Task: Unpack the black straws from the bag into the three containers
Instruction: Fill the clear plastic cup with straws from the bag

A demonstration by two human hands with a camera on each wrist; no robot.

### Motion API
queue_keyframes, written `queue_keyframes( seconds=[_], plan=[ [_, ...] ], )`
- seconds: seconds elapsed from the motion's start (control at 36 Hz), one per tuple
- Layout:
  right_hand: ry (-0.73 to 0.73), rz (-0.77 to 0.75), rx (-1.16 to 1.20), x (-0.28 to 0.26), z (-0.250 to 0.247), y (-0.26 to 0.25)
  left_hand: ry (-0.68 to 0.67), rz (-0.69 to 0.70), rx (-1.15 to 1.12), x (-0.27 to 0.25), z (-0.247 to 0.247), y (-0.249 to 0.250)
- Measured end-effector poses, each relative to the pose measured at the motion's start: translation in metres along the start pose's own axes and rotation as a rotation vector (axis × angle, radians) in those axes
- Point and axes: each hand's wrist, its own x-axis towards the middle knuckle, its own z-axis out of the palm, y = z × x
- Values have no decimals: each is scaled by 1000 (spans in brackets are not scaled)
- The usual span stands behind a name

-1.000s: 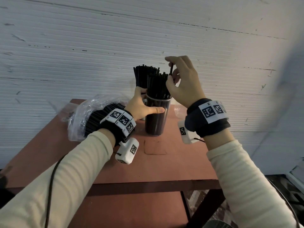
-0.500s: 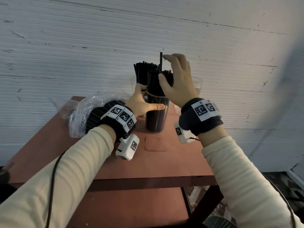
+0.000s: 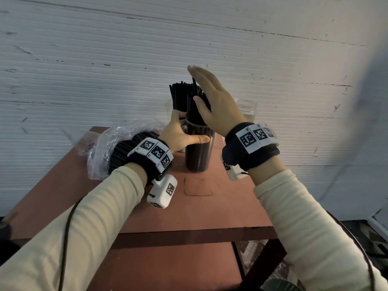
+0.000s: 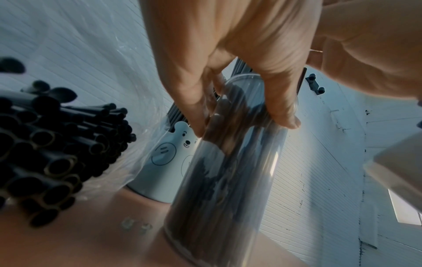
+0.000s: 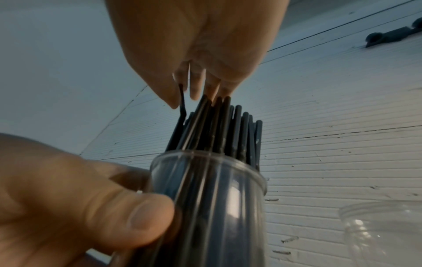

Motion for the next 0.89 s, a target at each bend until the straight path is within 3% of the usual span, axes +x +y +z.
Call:
queue_keyframes(
  seconds=[0.25,0.44,0.61,0.72,0.89],
  plan=[
    [75,123,-76,-13,9,3,-7,-9,-13,-1,0,0],
    [-75,80,-184,-16,11,0,-35,-3,14,-9,2,6],
    [-109,117,-162,-9,3,-4,-87,-18,95,-18,0,20],
    [-23,97,-83,-5,0,-15,-167,-70,152,-23,-15,28],
    [156,24,58,-1,10,-40,14,-20,279,-38,-66,41]
  ],
)
